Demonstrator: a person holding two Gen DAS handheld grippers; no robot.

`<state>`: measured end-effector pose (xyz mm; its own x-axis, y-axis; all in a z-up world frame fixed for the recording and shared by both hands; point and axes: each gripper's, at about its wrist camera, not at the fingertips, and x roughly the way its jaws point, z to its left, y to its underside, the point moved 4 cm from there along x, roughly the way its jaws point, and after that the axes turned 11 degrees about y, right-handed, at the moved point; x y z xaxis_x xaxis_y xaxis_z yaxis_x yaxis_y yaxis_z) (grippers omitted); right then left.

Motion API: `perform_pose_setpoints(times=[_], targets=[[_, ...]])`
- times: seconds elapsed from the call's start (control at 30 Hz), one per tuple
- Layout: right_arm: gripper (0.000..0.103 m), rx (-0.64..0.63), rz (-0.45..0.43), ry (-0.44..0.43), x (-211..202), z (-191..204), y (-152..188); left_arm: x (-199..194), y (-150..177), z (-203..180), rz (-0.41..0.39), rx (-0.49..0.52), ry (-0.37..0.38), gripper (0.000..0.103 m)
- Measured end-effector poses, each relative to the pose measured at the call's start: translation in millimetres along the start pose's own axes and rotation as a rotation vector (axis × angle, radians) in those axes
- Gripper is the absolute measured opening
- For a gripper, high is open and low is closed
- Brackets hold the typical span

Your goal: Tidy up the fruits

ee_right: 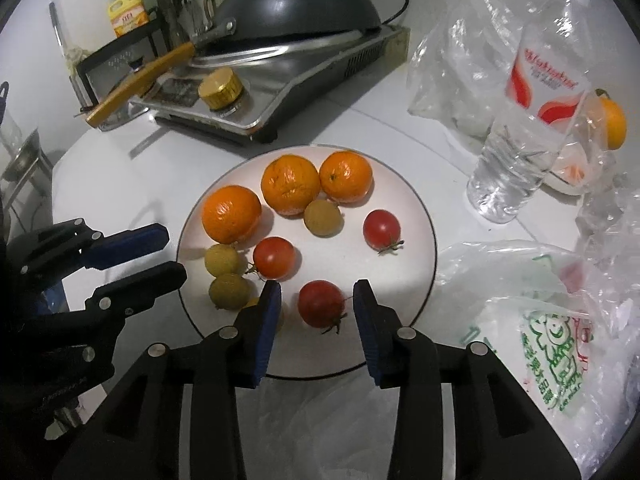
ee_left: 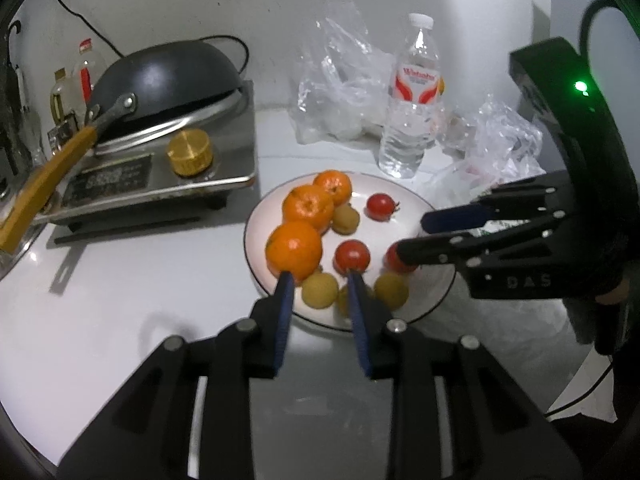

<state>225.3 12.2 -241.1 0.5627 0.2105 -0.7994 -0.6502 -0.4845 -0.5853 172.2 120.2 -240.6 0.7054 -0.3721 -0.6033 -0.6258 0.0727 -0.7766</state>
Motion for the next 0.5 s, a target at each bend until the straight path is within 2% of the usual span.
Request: perform_pose_setpoints(times=[0.13,0.23,0.27,0.5], targets=[[0.041,0.02,-0.037,0.009,-22.5,-6.3,3.4,-6.3,-5.3,-7.5,-0.016,0.007,-0.011,0.033],[0.046,0.031,-0.066,0.026,-40.2,-13.7,5.0,-17.4,-11.5,-14.9,-0.056,0.004,-0.009,0.046],[0.047,0.035,-0.073,0.028,-44.2,-15.5,5.4,-22.3,-13.9,-17.2,-0.072,0.0,-0.005,0.053],[0.048,0.058,-0.163,0.076,-90.5,-31.8,10.9,-48.9,-28.9,-37.8,-0.145,0.013,-0.012,0.057]])
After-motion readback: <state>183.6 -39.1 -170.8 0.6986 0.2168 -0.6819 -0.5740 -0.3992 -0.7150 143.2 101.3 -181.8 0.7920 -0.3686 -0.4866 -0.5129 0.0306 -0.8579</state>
